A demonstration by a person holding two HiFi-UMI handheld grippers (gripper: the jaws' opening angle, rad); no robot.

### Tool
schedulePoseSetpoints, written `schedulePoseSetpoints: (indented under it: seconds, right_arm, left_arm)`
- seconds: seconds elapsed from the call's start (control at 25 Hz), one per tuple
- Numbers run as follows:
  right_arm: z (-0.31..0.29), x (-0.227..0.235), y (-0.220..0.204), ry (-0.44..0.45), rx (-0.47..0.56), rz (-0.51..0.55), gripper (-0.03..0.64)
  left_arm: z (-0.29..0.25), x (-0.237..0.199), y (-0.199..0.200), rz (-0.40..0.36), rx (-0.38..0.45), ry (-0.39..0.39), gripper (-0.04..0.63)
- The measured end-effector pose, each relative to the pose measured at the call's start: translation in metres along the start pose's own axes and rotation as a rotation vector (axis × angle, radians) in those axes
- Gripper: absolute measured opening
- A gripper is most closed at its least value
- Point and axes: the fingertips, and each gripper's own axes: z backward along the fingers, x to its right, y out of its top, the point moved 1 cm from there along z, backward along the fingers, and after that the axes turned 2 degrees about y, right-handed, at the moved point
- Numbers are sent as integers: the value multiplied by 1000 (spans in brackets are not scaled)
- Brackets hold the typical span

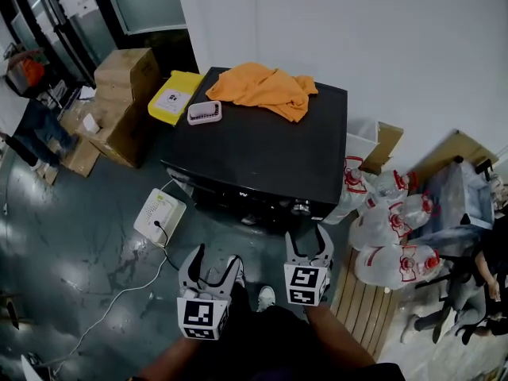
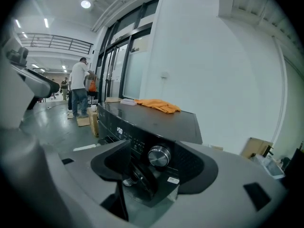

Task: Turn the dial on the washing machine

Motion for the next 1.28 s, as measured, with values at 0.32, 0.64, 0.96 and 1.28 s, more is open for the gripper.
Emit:
schedulePoseSetpoints:
  seconds: [0.32, 0.64, 0.96, 1.28]
  right_arm:
    - [-56, 8, -23, -69, -135, -29, 304]
    - [-93, 17, -46, -136, -217, -59, 302]
    - [-106, 21, -53, -163, -243, -102, 276]
    - [-105, 29, -64, -62, -169, -466, 273]
  left_arm:
    - [-64, -22, -8, -28, -60, -96, 314]
    - [-118, -42, -23, -55, -111, -148, 314]
    - [-134, -46, -34, -47, -143, -178, 314]
    - [-130, -40, -39, -24, -147, -199, 314]
